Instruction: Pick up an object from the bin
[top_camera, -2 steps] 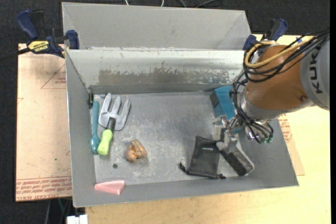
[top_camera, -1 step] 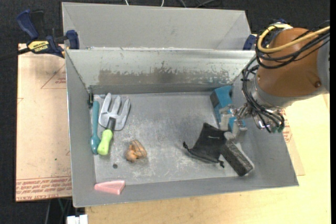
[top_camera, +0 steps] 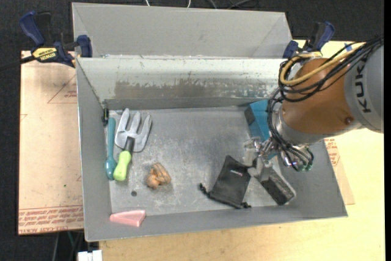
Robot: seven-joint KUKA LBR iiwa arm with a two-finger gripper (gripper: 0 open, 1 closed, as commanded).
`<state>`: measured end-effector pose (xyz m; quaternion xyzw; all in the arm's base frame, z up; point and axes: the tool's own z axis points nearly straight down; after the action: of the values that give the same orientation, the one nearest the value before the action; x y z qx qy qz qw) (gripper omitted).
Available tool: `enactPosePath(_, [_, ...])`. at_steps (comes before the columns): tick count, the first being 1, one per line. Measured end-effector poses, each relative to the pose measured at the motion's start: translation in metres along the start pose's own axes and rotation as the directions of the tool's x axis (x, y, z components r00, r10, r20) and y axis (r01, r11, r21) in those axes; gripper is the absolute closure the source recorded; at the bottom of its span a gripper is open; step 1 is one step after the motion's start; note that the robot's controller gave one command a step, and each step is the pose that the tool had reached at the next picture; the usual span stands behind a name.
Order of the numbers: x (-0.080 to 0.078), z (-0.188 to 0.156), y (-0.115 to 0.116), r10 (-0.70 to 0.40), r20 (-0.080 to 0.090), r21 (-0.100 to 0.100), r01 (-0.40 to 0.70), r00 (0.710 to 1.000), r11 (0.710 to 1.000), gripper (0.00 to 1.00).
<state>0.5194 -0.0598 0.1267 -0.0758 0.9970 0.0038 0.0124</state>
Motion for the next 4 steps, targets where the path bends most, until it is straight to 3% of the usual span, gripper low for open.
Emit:
enactPosePath(1, [0.004, 0.032, 0.001, -0.08, -0.004, -0.001, 0.08, 0.997, 0.997, 1.0])
enactPosePath(2, [0.002, 0.002, 0.001, -0.115, -0.001, -0.002, 0.115, 0.993, 0.993, 1.0])
enactPosePath(3, [-0.001, 0.029, -0.005, -0.044, -0.002, -0.002, 0.044, 0.999, 0.999, 1.0])
enactPosePath(4, [-0.001, -0.011, -0.006, -0.105, 0.0, -0.003, 0.105, 0.994, 0.994, 1.0])
